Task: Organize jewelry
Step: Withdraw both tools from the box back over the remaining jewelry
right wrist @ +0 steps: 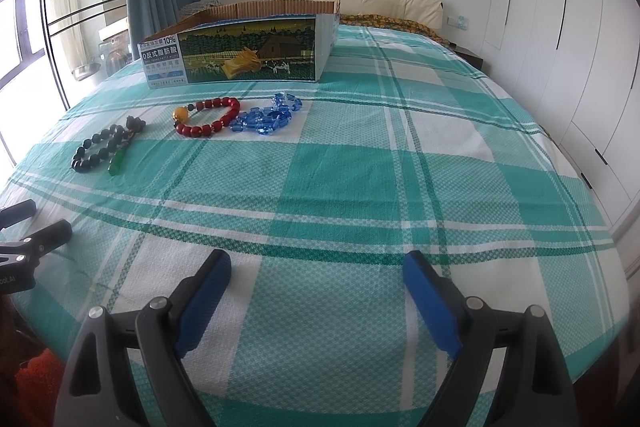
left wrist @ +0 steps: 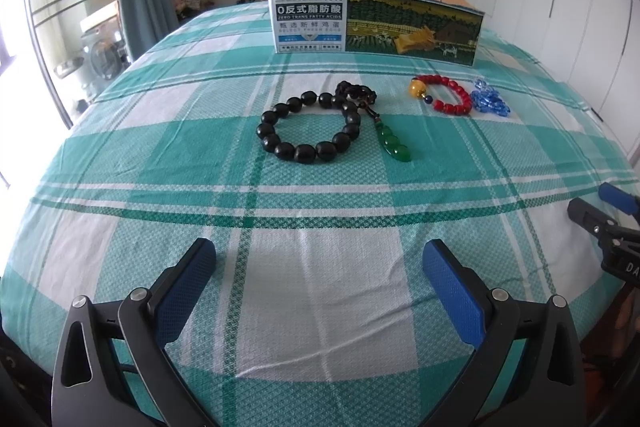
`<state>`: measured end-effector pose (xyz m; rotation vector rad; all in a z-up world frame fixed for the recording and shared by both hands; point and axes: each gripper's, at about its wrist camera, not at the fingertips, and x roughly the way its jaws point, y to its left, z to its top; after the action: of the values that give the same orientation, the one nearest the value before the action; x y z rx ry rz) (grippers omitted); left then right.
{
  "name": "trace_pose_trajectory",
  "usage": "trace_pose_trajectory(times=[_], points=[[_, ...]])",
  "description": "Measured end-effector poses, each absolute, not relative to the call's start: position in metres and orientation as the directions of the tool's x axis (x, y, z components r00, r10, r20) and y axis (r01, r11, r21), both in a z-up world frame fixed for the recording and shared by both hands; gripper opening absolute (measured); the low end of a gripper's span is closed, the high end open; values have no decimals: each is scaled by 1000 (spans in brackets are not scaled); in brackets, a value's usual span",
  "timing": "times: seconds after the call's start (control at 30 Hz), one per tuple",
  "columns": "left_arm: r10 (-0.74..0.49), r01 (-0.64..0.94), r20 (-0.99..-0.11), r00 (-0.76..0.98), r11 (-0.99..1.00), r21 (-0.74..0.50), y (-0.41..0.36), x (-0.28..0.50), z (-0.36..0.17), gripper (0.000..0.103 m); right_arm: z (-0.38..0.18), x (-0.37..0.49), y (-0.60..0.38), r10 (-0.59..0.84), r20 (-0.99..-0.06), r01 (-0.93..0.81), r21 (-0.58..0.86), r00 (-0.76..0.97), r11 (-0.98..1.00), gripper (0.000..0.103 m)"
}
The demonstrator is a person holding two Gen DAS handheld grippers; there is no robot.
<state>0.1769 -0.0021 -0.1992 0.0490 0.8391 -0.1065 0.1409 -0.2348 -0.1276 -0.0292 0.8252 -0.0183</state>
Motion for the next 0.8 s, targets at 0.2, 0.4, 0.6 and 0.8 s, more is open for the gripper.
trace_pose_trajectory(times=[0.2, 0.4, 0.6, 0.8], points=[[-100, 144, -770, 631, 990, -11, 2, 183, -196, 102, -123, 146, -238, 1, -765, -23, -17, 644, 1000, 90], [-119, 83, -745, 656, 993, -85, 28, 193, -178, 102, -108, 148, -252, 60, -748, -2, 79, 661, 997, 89], [-112, 75, -746, 657, 994, -83, 39, 228, -163, 102, -99, 164, -254, 95, -746, -17, 111, 659, 994, 89], [-68, 71, -764, 641, 997, -30, 38, 259, -165, 102, -84, 184, -244, 146, -729, -78, 127, 669, 989, 85]])
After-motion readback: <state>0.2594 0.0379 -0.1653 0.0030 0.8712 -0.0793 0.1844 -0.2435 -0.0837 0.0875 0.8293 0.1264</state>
